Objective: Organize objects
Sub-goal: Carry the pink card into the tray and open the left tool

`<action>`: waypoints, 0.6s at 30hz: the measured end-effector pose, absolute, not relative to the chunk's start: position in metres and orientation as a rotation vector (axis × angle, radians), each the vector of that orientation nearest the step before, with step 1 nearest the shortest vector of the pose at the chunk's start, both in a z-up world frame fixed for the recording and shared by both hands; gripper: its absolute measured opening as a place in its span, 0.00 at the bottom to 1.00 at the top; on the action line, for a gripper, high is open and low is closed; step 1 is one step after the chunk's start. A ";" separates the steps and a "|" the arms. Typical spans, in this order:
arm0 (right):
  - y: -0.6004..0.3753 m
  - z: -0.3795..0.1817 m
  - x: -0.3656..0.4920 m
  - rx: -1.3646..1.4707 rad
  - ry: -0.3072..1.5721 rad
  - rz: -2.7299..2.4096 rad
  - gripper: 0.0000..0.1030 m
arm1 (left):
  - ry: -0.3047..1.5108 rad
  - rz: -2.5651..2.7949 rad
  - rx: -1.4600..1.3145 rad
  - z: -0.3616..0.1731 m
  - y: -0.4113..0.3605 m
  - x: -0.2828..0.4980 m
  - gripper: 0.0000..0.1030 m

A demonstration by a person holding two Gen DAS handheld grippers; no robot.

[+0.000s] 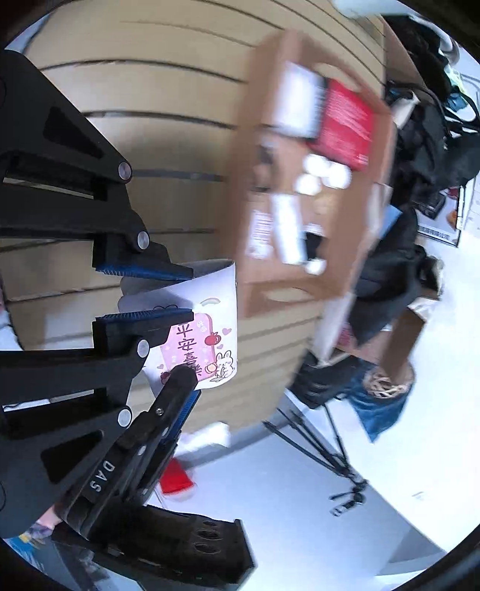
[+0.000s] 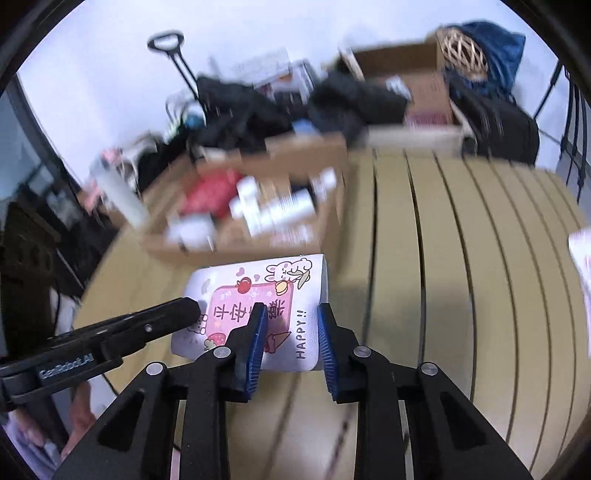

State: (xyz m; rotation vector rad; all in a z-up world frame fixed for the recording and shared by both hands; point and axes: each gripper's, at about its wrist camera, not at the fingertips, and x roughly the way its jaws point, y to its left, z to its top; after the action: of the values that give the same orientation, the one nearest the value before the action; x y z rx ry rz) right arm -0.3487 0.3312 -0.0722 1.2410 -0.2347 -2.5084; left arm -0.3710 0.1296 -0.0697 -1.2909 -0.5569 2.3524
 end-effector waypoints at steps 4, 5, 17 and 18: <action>0.312 -0.046 -0.407 1.248 -0.090 -2.577 0.29 | -0.679 2.224 -1.405 -0.073 0.120 -0.443 0.11; 0.309 -0.045 -0.424 1.275 -0.060 -2.568 0.29 | -0.713 2.199 -1.451 -0.081 0.119 -0.460 0.11; 0.240 -0.124 -0.486 1.560 0.257 -2.398 0.29 | -0.664 2.228 -1.721 -0.163 0.101 -0.521 0.13; 0.236 -0.134 -0.488 1.586 0.292 -2.410 0.29 | -0.642 2.248 -1.710 -0.163 0.103 -0.522 0.14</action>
State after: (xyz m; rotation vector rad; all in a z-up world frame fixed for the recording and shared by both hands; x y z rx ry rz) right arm -0.4882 0.2356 -0.1343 1.5857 0.2916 -2.4097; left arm -0.5216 0.1028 -0.1627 -1.7096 -0.6416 2.2478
